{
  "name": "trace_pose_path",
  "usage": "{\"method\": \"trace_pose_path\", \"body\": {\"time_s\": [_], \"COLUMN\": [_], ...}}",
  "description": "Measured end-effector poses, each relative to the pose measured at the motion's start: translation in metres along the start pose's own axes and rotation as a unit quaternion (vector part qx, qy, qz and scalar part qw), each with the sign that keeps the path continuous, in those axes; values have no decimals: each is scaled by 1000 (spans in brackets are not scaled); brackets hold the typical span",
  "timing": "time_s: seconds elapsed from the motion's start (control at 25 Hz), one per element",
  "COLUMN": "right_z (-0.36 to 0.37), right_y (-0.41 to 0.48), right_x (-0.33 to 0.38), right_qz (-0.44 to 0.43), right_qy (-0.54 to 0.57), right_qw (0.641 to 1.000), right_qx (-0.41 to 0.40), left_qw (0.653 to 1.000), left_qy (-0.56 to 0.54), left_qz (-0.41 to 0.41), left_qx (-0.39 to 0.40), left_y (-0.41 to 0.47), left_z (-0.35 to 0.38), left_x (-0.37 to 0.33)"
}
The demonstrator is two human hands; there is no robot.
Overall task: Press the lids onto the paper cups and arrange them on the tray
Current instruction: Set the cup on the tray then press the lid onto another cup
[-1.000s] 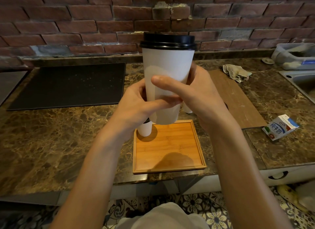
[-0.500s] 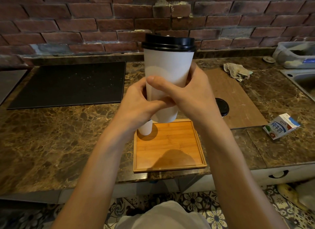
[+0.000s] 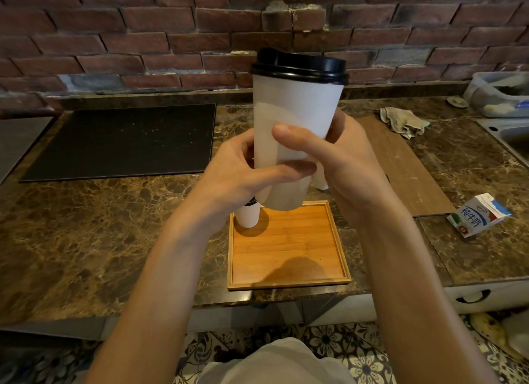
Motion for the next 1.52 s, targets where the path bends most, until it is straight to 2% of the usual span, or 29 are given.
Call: {"method": "trace_pose_path", "body": {"time_s": [0.16,0.36,1.0,1.32,1.52], "right_z": [-2,-2,2,2,0], "right_y": [0,1,1,2,-1], "right_x": [-6,-10,3,2,5], "right_qz": [13,19,-25,-63,-118], "right_qy": [24,24,-149,-151,-125], "right_qw": [999,997,988,986,985], "right_qx": [42,67,-31,-19,-30], "left_qw": [999,999,996,994,997], "left_qy": [-14,-8,47,56,55], "left_qz": [-5,-9,10,37,57], "left_qx": [35,31,-78,-85,-16], "left_y": [-2,-1,5,5,4], "left_z": [2,2,-7,-12,-17], "left_x": [2,6,15,18,25]}}
Point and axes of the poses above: each hand's wrist, its own y-axis towards the middle knuckle, its own z-axis out of the palm, x = y × z, the point moved 6 cm from there along y, towards the middle knuckle, and after that the axes turned 6 degrees about -z, right-handed, at the moved point
